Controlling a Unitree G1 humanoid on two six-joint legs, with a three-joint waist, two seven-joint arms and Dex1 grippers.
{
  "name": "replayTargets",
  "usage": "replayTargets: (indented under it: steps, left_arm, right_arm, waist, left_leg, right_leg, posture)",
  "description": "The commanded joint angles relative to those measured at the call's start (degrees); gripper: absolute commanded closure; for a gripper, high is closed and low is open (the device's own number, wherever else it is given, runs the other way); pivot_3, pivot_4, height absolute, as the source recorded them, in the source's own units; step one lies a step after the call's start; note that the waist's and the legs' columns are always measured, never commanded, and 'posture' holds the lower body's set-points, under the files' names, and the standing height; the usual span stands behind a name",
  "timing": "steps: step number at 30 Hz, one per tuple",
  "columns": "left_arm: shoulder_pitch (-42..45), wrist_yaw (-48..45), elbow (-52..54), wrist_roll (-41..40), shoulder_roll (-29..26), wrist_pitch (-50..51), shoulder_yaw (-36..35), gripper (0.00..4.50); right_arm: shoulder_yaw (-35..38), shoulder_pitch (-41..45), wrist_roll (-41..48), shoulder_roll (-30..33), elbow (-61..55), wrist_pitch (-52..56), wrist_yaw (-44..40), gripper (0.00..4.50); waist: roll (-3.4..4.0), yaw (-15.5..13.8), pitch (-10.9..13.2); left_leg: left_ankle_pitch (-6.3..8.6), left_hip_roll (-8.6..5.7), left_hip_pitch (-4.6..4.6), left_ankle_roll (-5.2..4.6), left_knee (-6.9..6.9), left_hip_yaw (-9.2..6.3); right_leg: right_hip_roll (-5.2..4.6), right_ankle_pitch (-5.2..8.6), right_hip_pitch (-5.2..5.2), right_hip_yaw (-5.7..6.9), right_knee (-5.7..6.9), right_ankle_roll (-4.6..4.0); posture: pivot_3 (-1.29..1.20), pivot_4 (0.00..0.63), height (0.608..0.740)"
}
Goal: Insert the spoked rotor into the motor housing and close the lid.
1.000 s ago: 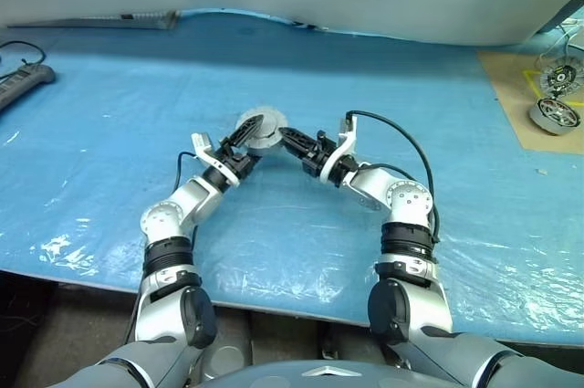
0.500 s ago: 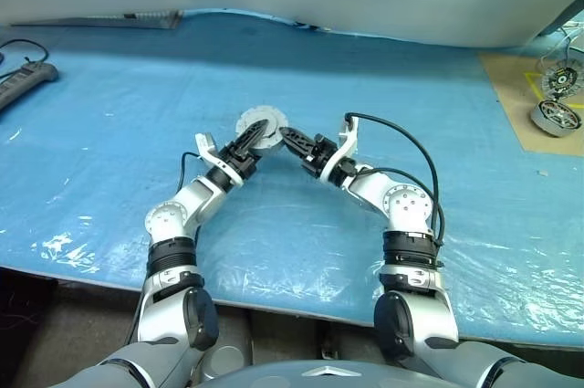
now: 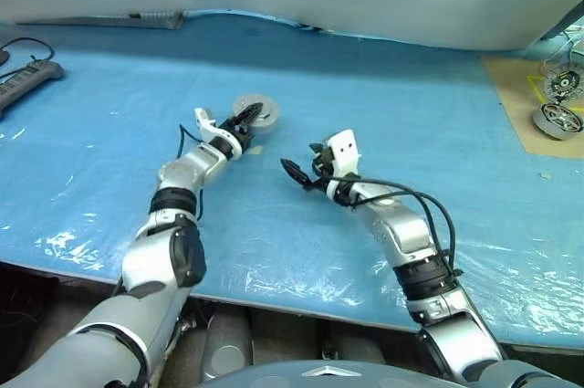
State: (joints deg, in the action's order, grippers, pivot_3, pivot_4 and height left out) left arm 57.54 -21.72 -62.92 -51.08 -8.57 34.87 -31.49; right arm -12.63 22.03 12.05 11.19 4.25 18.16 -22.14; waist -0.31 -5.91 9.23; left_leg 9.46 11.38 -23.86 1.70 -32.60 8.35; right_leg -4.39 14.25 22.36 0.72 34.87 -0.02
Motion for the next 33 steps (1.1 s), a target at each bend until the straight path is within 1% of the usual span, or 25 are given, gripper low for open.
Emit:
replayTargets:
  steps: [1, 4, 8, 15, 17, 18, 21, 25, 28, 31, 33]
  left_arm:
    - [6.13, -0.62, -6.4, 4.34, -1.2, -7.59, -0.13, 2.12]
    - [9.39, -0.28, -10.37, 7.26, -1.11, -11.44, -0.6, 2.12]
    - [11.67, 2.0, -12.9, 9.67, -0.3, -14.44, -1.78, 2.12]
    - [11.17, 5.43, -14.12, 13.01, 0.84, -14.39, -2.74, 2.12]
    - [10.21, 6.11, -14.19, 14.02, 0.83, -13.82, -2.63, 1.35]
    - [9.51, 6.5, -14.18, 14.53, 0.69, -13.51, -2.58, 1.09]
    - [7.79, 6.88, -13.95, 15.4, 0.1, -12.25, -2.65, 0.05]
    - [5.3, 5.78, -12.69, 16.01, -1.49, -8.67, -2.39, 0.02]
    - [3.0, 4.29, -10.88, 16.55, -2.99, -4.21, -1.36, 0.02]
    - [-0.8, 2.57, -7.27, 18.4, -4.63, 0.75, 1.52, 0.02]
    - [-4.68, -0.36, -1.81, 20.65, -5.68, 3.76, 5.65, 0.02]
  right_arm:
    - [-0.12, -1.7, -3.33, 0.14, -1.27, -4.5, 0.57, 0.0]
    - [0.66, -3.41, -6.02, -0.36, -1.19, -8.89, 2.51, 0.0]
    - [0.89, -5.0, -8.56, -0.7, -1.11, -12.03, 4.17, 0.0]
    - [1.26, -7.31, -9.98, -1.83, -1.93, -12.63, 5.01, 0.0]
    - [1.41, -7.61, -10.1, -2.09, -2.17, -12.2, 5.09, 0.0]
    - [1.46, -7.67, -10.17, -2.14, -2.14, -12.13, 5.07, 0.0]
    - [1.53, -7.72, -10.32, -2.26, -2.12, -11.93, 4.94, 0.0]
    - [1.77, -7.31, -9.89, -2.56, -2.1, -11.45, 4.47, 0.0]
    - [1.95, -7.37, -9.58, -2.71, -2.54, -10.87, 3.85, 0.0]
    - [2.03, -7.87, -9.28, -2.72, -3.08, -10.21, 2.91, 0.0]
    - [2.24, -8.36, -8.84, -2.76, -3.68, -9.58, 2.32, 0.0]
  waist:
    - [0.0, 0.04, 0.0]
    - [-0.01, 0.13, 0.01]
    - [-0.02, 0.15, 0.01]
    - [-0.02, 0.16, 0.02]
    - [-0.02, 0.16, 0.02]
    - [-0.02, 0.16, 0.02]
    - [-0.02, 0.2, 0.02]
    - [-0.02, 0.61, 0.02]
    - [0.0, 0.66, 0.0]
    - [0.03, 0.7, -0.02]
    - [0.05, 0.85, -0.03]
  left_leg:
    - [0.0, 0.0, 0.0, 0.0, 0.0, 0.0]
    - [0.0, 0.0, -0.01, 0.0, 0.0, -0.02]
    - [0.0, 0.0, -0.02, 0.0, -0.02, -0.04]
    - [0.0, 0.01, -0.02, -0.01, -0.04, -0.04]
    - [0.0, 0.01, -0.04, -0.02, -0.05, -0.05]
    - [0.0, 0.01, -0.04, -0.02, -0.06, -0.05]
    - [0.0, 0.02, 0.14, -0.02, -0.07, -0.05]
    - [0.01, 0.05, 0.7, -0.02, 0.0, 0.03]
    - [0.01, 0.08, 0.84, -0.03, 0.01, 0.05]
    - [0.01, 0.09, 0.94, -0.03, 0.02, 0.08]
    - [0.02, 0.1, 1.18, -0.04, 0.12, 0.14]
  right_leg:
    - [0.0, 0.0, 0.0, -0.01, 0.0, 0.0]
    - [0.0, 0.0, 0.01, 0.0, 0.0, -0.01]
    - [-0.01, -0.01, 0.01, 0.02, 0.03, -0.02]
    - [-0.02, -0.01, -0.01, 0.03, 0.04, -0.04]
    - [-0.02, -0.02, 0.0, 0.03, 0.04, -0.04]
    - [-0.02, -0.02, 0.0, 0.03, 0.04, -0.04]
    - [-0.02, -0.02, -0.15, 0.03, 0.07, -0.06]
    - [-0.02, -0.03, -0.54, -0.11, 0.06, -0.11]
    - [0.0, -0.03, -0.68, -0.13, 0.06, -0.15]
    - [0.0, -0.03, -0.77, -0.16, 0.04, -0.19]
    - [0.0, 0.0, -0.95, -0.2, -0.01, -0.24]
  posture:
    - [0.0, 0.15, 0.74]
    - [0.0, 0.15, 0.74]
    - [0.0, 0.15, 0.74]
    - [0.0, 0.15, 0.74]
    - [0.0, 0.15, 0.74]
    - [0.0, 0.15, 0.74]
    - [0.0, 0.15, 0.74]
    - [0.0, 0.15, 0.74]
    - [0.0, 0.15, 0.74]
    - [0.0, 0.15, 0.74]
    - [0.0, 0.15, 0.74]
